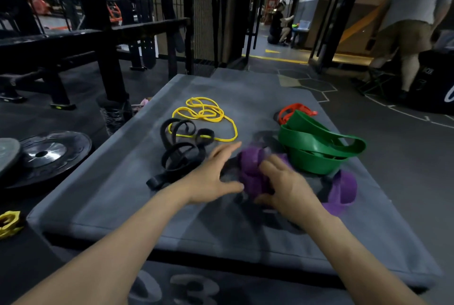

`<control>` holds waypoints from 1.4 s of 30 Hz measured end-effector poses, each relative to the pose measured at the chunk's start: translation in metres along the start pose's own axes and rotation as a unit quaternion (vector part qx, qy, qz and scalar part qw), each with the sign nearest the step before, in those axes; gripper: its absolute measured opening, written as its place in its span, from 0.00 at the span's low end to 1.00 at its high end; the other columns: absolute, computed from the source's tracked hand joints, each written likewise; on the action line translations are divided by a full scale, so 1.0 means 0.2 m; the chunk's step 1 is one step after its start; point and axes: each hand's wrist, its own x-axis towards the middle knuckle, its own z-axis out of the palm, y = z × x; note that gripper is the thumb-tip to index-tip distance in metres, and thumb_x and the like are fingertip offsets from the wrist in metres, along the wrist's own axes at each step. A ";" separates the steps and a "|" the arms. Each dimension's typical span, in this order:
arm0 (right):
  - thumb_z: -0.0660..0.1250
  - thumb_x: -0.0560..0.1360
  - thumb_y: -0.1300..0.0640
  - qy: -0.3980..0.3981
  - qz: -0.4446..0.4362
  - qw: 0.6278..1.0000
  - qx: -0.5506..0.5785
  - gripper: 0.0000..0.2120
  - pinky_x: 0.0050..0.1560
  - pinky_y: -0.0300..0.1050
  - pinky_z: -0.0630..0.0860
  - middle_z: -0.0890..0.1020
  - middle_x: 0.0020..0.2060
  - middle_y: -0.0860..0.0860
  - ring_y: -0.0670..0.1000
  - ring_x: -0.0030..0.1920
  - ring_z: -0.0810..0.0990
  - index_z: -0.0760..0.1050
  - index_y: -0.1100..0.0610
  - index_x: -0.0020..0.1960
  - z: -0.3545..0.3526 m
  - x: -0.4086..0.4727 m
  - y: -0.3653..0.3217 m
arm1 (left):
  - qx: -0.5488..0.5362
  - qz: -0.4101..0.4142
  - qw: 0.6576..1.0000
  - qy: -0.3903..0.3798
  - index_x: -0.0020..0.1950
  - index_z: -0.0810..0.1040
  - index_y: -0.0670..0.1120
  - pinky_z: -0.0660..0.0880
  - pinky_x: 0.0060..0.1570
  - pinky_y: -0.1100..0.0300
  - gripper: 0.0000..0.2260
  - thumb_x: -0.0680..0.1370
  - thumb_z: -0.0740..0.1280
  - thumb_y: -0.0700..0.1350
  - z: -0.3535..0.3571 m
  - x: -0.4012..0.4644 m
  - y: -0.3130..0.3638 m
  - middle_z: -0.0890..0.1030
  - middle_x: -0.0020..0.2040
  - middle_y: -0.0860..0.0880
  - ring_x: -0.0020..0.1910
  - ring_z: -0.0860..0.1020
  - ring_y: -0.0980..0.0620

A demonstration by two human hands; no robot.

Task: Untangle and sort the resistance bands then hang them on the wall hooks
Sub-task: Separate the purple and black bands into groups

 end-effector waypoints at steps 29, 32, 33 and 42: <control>0.66 0.74 0.54 0.033 0.116 0.987 0.110 0.10 0.45 0.48 0.72 0.83 0.47 0.59 0.62 0.50 0.79 0.77 0.56 0.53 0.03 0.08 0.02 | -0.269 0.021 0.963 0.019 0.55 0.77 0.51 0.72 0.57 0.67 0.19 0.65 0.67 0.39 0.09 -0.03 0.09 0.81 0.54 0.54 0.55 0.77 0.61; 0.68 0.71 0.58 0.131 0.170 0.967 0.137 0.09 0.47 0.50 0.75 0.84 0.46 0.60 0.61 0.50 0.80 0.80 0.58 0.51 0.00 0.10 0.03 | -0.431 0.031 0.890 0.148 0.44 0.83 0.47 0.76 0.45 0.69 0.13 0.66 0.66 0.32 0.04 -0.01 0.12 0.84 0.41 0.51 0.43 0.81 0.58; 0.68 0.71 0.60 0.161 0.189 0.957 0.152 0.09 0.48 0.49 0.75 0.84 0.46 0.59 0.61 0.50 0.81 0.80 0.59 0.50 -0.03 0.11 0.05 | -0.474 0.022 0.859 0.193 0.40 0.84 0.46 0.78 0.43 0.69 0.13 0.67 0.65 0.29 0.00 0.00 0.12 0.84 0.38 0.51 0.40 0.81 0.58; 0.63 0.73 0.61 0.260 0.352 0.880 0.183 0.09 0.47 0.49 0.72 0.82 0.46 0.63 0.63 0.50 0.78 0.79 0.62 0.49 -0.22 0.04 0.26 | -0.625 -0.041 0.664 0.408 0.40 0.69 0.49 0.72 0.34 0.68 0.16 0.75 0.57 0.27 -0.28 -0.03 -0.06 0.76 0.35 0.53 0.26 0.75 0.61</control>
